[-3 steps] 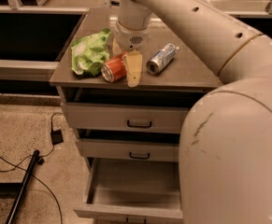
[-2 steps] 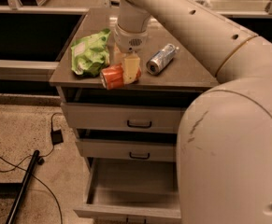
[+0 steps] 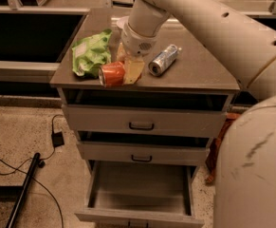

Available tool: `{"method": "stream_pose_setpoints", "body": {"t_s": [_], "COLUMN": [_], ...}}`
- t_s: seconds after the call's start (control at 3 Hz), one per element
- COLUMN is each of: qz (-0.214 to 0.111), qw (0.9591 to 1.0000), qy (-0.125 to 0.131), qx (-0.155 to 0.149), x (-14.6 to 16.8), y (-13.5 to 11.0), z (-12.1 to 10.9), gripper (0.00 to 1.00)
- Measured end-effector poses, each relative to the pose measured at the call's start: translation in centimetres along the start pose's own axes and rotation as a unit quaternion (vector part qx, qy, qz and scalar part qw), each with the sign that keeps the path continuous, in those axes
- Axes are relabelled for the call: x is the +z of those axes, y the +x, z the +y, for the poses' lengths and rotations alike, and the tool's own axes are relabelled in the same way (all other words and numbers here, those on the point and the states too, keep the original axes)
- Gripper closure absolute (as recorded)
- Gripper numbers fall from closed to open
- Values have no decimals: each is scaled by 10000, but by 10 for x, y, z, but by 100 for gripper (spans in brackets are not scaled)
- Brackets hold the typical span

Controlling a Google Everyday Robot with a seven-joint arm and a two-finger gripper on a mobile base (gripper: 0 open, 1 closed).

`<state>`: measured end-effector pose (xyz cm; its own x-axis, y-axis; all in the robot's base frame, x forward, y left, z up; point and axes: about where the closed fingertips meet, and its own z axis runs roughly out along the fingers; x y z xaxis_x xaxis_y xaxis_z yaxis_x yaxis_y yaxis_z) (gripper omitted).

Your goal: Place coke can into bottom drawer

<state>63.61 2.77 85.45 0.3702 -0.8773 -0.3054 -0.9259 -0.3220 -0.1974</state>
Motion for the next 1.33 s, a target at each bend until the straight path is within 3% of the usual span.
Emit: {"method": "stream_pose_setpoints", "body": {"t_s": [0.33,0.67,1.0,1.33], "qz": [-270,-275,-488,-574], "qw": [9992,9992,9980,9967], "qy": [276,281,384,522], "qx": [100,88,148,249], "x": [-26,-26,-7,55], "y": [-3,-4,3,42], "z": [40,38,38,62], "gripper": [100,100,100,100]}}
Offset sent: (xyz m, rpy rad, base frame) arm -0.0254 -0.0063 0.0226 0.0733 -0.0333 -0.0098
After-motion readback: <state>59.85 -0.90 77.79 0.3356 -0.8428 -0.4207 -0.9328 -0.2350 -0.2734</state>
